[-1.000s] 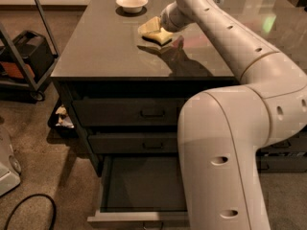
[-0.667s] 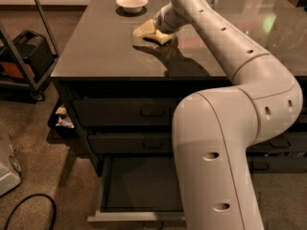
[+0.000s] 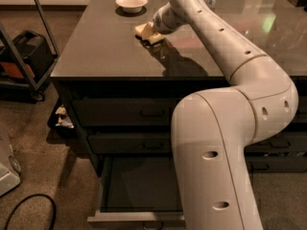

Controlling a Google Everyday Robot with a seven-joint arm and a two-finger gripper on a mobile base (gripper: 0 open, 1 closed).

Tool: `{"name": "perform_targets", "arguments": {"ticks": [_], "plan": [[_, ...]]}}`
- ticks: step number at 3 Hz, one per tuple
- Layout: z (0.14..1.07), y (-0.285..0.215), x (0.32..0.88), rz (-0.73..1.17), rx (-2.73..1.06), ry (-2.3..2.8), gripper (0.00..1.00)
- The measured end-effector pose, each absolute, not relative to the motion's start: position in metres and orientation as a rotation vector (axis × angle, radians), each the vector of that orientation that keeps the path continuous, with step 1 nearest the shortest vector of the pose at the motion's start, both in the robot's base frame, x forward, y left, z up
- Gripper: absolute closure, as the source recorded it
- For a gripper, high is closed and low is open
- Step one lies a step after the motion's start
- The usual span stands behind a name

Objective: Place sponge into bottom drawer

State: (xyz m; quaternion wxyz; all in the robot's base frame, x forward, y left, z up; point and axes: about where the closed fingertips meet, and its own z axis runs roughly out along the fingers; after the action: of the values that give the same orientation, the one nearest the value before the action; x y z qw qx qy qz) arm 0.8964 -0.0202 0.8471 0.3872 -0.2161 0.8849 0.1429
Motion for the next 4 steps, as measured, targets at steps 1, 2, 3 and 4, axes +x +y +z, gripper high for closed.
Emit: {"name": "perform_targets", "arguments": {"ticks": [1, 2, 3, 4], "plan": [[0.853, -0.02, 0.892, 0.367, -0.575, 2.224, 0.73], [0.871, -0.027, 0.875, 0.41, -0.61, 2.168, 0.96], [0.894, -0.042, 0.837, 0.511, -0.685, 2.086, 1.0], [0.907, -0.064, 0.781, 0.664, -0.782, 1.999, 1.0]]}}
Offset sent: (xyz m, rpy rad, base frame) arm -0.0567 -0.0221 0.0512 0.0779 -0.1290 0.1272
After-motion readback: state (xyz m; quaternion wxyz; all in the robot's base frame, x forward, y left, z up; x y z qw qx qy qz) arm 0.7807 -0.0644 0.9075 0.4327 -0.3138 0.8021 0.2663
